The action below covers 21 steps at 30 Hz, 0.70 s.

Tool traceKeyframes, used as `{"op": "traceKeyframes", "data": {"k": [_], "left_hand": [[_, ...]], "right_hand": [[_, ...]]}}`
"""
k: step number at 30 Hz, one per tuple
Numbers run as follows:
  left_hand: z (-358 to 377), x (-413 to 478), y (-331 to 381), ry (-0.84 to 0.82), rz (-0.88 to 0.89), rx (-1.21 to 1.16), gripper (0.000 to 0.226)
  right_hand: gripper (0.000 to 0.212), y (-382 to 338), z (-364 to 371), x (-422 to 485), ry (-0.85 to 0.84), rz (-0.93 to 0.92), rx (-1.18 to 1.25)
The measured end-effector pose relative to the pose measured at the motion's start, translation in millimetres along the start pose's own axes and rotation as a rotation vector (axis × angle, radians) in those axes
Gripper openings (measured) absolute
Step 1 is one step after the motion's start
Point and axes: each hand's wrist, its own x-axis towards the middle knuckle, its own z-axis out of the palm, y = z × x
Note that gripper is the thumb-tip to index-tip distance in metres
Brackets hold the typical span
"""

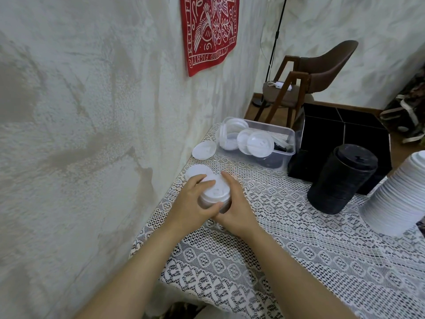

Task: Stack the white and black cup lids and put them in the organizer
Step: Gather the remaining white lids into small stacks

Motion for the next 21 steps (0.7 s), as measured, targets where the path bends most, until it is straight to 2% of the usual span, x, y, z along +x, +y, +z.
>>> {"op": "traceKeyframes", "data": {"k": [4, 8, 11, 13, 16, 21], "left_hand": [[5.4, -2.7, -3.7, 0.006, -0.031, -0.093, 0.055], [3.3, -3.4, -5.6, -0.032, -0.029, -0.176, 0.045], [-3.4, 4.1, -12.9, 0.130, -0.113, -0.336, 0.034], [-7.6, 17.1, -20.9, 0.227, -0.162, -0.210, 0.040], [-9.6, 41.7, -28.4, 0.089, -0.186, 0.049, 0.056], [-8.0, 72.2, -36.7, -0.145, -0.204, 0.110, 0.081]], "right_hand": [[0.086, -1.4, 0.0, 0.0, -0.012, -0.054, -0.118], [0.079, 0.2, 0.3, 0.6, 0.000, -0.025, -0.131], [0.079, 0.5, 1.4, 1.2, 0.025, -0.012, -0.151], [0.077, 1.4, 1.6, 2.1, 0.028, -0.008, -0.169], [0.076, 3.0, 1.8, 2.7, 0.034, -0.017, -0.171], [0.076, 6.6, 3.4, 4.0, 0.041, -0.037, -0.177]]}}
